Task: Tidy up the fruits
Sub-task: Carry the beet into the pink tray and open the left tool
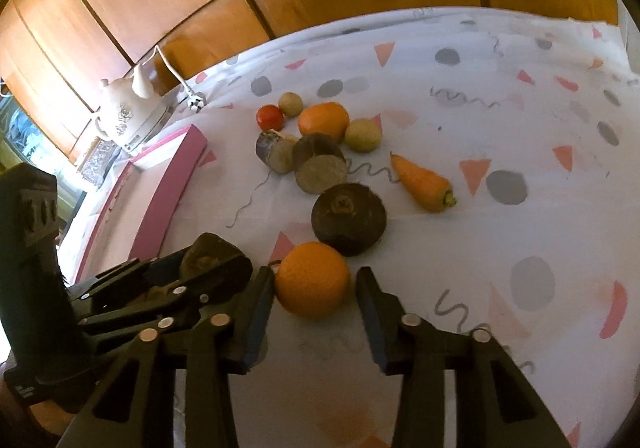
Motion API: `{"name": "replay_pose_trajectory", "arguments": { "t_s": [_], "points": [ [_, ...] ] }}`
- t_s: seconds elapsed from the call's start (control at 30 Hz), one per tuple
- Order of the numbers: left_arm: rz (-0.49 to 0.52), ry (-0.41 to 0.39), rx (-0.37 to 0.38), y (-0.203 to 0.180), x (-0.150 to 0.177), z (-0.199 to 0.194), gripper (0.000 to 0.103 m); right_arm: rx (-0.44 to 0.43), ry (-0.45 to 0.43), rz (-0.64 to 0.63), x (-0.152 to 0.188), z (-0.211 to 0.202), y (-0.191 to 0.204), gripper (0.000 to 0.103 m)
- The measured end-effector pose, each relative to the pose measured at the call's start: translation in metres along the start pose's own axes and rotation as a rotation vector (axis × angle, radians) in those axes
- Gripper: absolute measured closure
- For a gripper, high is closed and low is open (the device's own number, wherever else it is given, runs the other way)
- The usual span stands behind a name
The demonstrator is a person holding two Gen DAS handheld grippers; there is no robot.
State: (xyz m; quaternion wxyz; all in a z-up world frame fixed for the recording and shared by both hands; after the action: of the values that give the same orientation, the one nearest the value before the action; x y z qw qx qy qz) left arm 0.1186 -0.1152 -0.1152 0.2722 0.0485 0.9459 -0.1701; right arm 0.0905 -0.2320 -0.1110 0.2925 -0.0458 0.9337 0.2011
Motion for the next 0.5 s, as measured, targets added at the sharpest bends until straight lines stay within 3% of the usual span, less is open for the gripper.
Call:
{"name": "replay_pose_trajectory", "arguments": {
  "t_s": [0.17, 0.33, 0.43, 0.5],
  "points": [
    [-0.022, 0.002, 0.010, 0.004, 0.001, -0.011, 0.060, 0.007, -0.005, -0.005, 0.002, 0.002, 0.002, 0.065],
    [-0.055, -0.079, 0.027, 0.019, -0.011, -0.048, 0.060, 0.032, 0.000, -0.034, 0.002, 0.003, 0.006, 0.065],
    [-0.079, -0.132, -0.030, 0.040, -0.023, -0.064, 0.060, 0.046, 0.002, -0.043, 0.002, 0.004, 0.007, 0.065],
    [-0.128, -0.158, -0.106, 0.068, -0.035, -0.069, 0.060, 0.061, 0.005, -0.056, 0.002, 0.004, 0.009, 0.065]
  ]
}}
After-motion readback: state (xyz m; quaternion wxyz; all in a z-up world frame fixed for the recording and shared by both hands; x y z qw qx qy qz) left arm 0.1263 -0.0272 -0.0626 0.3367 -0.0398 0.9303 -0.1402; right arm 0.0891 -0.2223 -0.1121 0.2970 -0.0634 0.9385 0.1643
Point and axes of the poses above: each gripper's, at about its wrist camera, not at the fingertips, and z roughly the way its jaws point, y to its left, x to its underside, the point moved 5 cm from there along z, roughly the way its jaws point, and after that the axes turned 7 degrees about -z, right-handed, at the moved point
